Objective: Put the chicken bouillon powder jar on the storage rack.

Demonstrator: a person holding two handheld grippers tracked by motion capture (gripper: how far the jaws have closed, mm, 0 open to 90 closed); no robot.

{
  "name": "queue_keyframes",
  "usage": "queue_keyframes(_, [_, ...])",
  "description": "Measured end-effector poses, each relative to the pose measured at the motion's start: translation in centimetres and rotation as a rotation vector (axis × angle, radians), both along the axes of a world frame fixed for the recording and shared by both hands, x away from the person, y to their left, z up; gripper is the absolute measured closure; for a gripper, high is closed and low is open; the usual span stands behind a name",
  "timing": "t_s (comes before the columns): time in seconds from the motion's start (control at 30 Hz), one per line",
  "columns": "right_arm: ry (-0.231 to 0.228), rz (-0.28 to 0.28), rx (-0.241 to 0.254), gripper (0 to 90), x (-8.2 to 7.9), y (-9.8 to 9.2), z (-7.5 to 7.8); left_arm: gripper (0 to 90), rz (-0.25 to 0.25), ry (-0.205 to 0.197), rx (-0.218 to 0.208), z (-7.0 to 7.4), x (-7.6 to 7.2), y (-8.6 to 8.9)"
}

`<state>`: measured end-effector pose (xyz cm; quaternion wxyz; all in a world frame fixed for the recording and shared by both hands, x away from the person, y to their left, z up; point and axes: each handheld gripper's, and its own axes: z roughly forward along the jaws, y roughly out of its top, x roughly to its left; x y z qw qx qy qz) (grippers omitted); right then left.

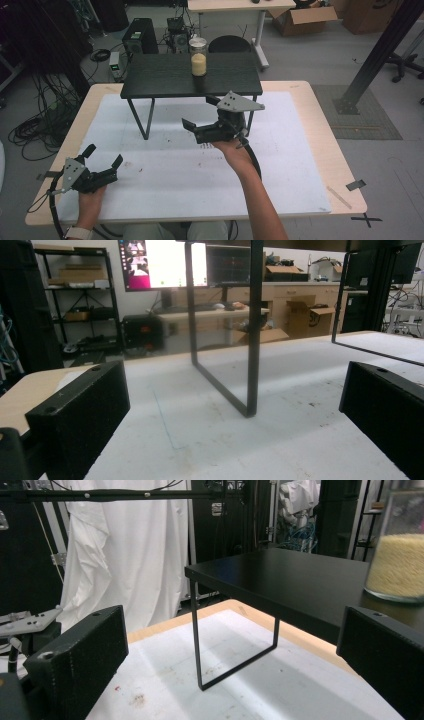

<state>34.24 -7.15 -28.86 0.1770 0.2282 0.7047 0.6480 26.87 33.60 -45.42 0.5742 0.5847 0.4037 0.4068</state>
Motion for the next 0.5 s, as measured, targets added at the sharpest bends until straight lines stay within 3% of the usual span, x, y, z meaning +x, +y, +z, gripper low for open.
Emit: queue_keyframes(0.5, [0.007, -0.057, 0.012, 0.0, -1.5, -3.0, -3.1, 0.2, 0.001, 0.002, 0.001, 0.0, 0.0, 0.0])
